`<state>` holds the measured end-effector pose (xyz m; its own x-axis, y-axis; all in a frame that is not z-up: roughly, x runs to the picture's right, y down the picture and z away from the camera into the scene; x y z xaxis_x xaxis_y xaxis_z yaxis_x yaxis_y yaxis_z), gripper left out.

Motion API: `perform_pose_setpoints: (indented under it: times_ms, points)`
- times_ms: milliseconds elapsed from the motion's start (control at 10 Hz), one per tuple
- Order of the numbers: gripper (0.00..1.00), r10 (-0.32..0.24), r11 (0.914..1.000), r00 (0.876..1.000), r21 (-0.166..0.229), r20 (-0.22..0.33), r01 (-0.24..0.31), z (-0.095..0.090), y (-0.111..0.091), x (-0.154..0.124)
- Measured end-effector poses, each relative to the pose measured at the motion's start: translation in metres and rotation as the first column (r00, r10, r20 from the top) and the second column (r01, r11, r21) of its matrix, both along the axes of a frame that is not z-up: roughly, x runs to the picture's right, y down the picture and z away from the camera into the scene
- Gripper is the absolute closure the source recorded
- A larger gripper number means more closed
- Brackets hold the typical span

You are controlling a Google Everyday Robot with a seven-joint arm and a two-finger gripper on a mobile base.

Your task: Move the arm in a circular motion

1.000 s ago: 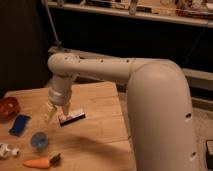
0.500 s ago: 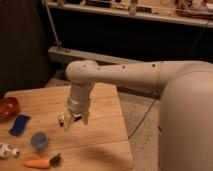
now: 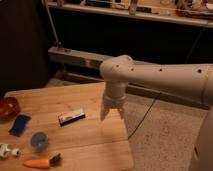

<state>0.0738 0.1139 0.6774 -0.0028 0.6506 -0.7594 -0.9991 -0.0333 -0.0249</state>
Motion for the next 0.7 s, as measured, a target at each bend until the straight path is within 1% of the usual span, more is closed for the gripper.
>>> perform_pose_setpoints:
  times_ms: [100,200,300,400,500,600,700]
  points:
    - [0.35,0.037,0.9993,0.994,0.008,-0.106,-0.036,0.012,-0.010,0.042]
    - [0.35,0.078,0.9969,0.970,0.026,-0.228,-0.075,0.027,-0.028,0.091]
    - [0.35,0.105,0.9944,0.940,0.047,-0.324,-0.094,0.044,-0.049,0.127]
    - [0.35,0.112,0.9932,0.915,0.071,-0.387,-0.091,0.062,-0.073,0.146]
    - [0.35,0.109,0.9922,0.904,0.101,-0.414,-0.074,0.088,-0.109,0.141]
    - [0.35,0.099,0.9913,0.901,0.121,-0.422,-0.053,0.105,-0.132,0.130]
    - [0.35,0.074,0.9904,0.907,0.137,-0.414,-0.018,0.124,-0.159,0.108]
